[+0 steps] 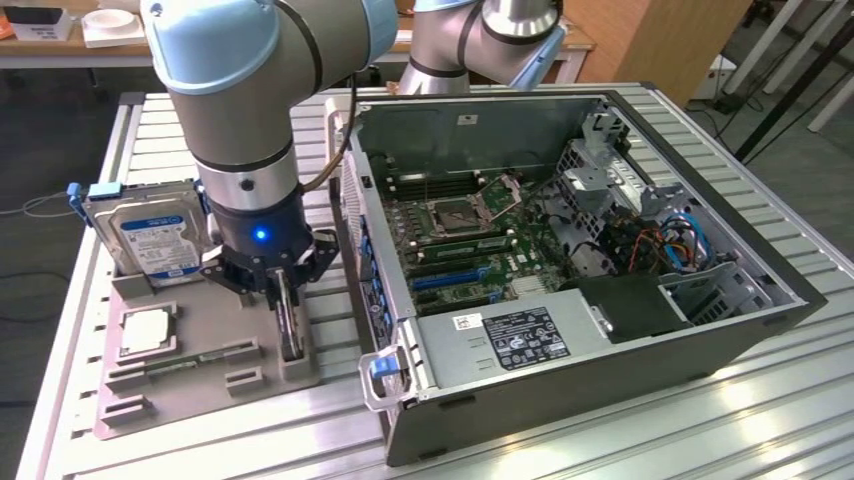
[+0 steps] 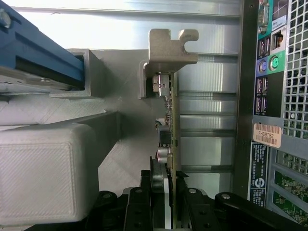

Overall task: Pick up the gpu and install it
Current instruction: 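Pick up the gpu and move the gpu toward the slot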

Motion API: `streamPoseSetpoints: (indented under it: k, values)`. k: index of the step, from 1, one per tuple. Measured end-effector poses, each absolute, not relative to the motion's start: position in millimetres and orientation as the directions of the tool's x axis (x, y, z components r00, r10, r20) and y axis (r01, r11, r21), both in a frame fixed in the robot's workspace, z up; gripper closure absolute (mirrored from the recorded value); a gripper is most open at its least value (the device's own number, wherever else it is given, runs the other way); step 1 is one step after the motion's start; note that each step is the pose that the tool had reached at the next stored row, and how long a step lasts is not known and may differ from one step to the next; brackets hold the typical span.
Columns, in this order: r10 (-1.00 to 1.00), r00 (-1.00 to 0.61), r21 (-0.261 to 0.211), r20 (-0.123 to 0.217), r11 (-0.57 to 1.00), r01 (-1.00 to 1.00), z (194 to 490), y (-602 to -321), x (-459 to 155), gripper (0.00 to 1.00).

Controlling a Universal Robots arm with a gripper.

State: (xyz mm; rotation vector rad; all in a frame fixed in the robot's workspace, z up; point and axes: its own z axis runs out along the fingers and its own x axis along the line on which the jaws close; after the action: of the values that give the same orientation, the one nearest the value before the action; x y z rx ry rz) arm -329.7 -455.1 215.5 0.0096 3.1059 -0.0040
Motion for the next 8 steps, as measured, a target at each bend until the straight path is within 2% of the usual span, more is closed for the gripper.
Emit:
streamPoseSetpoints:
  k: [8]
  values:
    - [0.006, -0.999, -0.003, -0.035, 1.000, 0.006, 222.7, -455.0, -329.8, 0.71]
